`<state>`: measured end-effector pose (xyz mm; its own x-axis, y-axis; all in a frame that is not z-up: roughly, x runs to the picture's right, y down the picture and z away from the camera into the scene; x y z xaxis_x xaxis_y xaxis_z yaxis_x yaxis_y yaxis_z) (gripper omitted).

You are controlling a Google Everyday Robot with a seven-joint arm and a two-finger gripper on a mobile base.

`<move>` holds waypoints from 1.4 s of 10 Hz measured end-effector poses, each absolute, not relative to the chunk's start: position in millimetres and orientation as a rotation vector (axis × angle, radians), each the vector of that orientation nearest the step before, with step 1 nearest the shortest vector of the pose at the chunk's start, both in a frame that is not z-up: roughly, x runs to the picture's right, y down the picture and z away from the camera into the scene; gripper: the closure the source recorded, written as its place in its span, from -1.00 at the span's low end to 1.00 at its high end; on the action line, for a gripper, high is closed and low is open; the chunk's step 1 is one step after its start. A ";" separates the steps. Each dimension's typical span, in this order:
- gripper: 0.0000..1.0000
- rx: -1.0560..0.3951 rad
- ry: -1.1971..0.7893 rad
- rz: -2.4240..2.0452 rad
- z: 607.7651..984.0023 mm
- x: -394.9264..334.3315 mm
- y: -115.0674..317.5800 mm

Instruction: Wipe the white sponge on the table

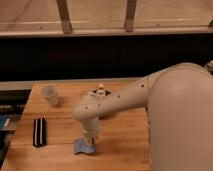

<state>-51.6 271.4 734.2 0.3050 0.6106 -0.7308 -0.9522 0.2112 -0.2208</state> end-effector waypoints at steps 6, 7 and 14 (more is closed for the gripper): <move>1.00 -0.658 0.595 1.252 767.7 -15.3 214.8; 1.00 -0.652 0.589 1.237 774.3 -26.4 205.6; 1.00 -0.727 0.499 0.997 763.8 -125.6 229.2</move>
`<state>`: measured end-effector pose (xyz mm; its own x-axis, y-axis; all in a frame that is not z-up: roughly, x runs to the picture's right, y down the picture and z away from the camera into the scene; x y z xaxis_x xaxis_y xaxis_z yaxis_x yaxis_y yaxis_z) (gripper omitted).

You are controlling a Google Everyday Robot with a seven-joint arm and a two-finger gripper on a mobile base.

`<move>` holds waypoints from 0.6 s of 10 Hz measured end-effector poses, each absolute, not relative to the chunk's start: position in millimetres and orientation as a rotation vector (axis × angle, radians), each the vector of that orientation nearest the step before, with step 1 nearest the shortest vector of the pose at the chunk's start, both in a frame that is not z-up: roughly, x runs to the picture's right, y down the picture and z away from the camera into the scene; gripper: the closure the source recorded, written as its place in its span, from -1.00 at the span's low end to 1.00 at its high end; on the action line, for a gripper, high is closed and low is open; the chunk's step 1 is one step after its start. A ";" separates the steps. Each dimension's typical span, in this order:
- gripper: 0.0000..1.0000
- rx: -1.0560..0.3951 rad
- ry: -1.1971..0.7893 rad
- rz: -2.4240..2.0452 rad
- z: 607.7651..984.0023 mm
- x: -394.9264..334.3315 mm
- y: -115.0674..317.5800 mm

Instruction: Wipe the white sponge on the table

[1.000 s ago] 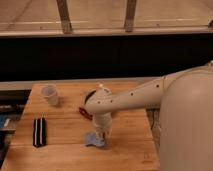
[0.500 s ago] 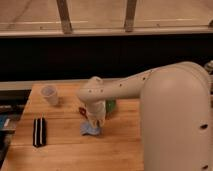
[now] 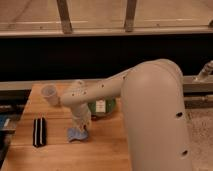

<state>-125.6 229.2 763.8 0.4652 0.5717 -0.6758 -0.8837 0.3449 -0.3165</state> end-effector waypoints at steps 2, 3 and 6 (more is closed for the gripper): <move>1.00 -0.751 0.501 0.965 745.6 -132.3 256.1; 1.00 -0.753 0.513 0.972 737.2 -126.6 268.7; 1.00 -0.742 0.554 1.029 727.1 -97.2 285.0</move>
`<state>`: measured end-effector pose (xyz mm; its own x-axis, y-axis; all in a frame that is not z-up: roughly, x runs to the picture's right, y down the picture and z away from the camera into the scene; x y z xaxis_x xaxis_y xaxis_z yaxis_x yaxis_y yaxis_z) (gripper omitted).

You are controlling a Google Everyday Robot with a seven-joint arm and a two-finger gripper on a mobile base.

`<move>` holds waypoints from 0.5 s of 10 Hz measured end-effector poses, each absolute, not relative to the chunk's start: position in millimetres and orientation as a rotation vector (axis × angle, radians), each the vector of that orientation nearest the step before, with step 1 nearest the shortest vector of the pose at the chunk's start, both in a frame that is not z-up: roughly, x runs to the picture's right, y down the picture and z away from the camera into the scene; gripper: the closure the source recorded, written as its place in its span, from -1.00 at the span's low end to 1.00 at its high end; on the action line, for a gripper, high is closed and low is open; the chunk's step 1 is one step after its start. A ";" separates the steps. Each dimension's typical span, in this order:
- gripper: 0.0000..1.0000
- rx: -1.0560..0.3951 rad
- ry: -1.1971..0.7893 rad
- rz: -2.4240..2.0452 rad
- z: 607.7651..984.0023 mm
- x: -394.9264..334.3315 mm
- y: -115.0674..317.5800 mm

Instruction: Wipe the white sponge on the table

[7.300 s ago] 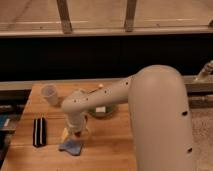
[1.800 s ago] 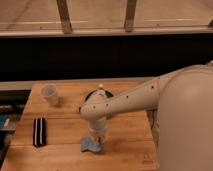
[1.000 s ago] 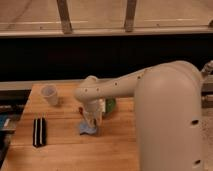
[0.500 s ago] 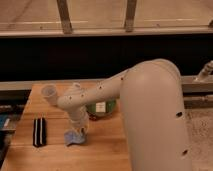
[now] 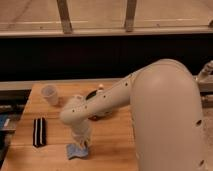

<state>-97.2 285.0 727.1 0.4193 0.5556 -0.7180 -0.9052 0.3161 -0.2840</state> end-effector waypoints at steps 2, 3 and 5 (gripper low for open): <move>1.00 -0.724 0.572 1.080 735.1 -72.5 273.4; 1.00 -0.716 0.577 1.098 743.6 -60.5 261.9; 1.00 -0.704 0.575 1.132 764.1 -40.6 233.0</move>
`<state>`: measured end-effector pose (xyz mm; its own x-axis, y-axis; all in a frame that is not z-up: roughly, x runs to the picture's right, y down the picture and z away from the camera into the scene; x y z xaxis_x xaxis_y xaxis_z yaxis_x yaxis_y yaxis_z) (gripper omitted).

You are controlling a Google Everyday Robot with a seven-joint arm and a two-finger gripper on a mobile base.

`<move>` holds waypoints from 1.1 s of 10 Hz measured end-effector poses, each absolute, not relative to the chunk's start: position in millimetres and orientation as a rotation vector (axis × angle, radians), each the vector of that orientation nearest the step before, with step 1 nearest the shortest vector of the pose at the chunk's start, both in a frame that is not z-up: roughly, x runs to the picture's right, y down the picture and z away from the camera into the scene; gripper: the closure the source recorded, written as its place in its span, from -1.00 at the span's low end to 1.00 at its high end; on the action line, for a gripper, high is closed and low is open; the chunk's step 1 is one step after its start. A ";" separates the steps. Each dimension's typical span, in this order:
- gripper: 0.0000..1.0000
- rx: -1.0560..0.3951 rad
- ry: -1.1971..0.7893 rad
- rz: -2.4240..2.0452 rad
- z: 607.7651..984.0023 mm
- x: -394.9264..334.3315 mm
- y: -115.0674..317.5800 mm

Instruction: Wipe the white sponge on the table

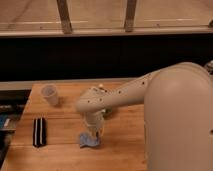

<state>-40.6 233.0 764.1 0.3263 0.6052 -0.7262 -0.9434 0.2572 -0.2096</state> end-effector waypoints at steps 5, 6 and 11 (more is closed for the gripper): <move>1.00 -0.737 0.467 1.045 785.1 -101.5 188.6; 1.00 -0.747 0.436 1.008 782.5 -121.7 185.7; 1.00 -0.785 0.354 0.874 747.4 -172.7 223.2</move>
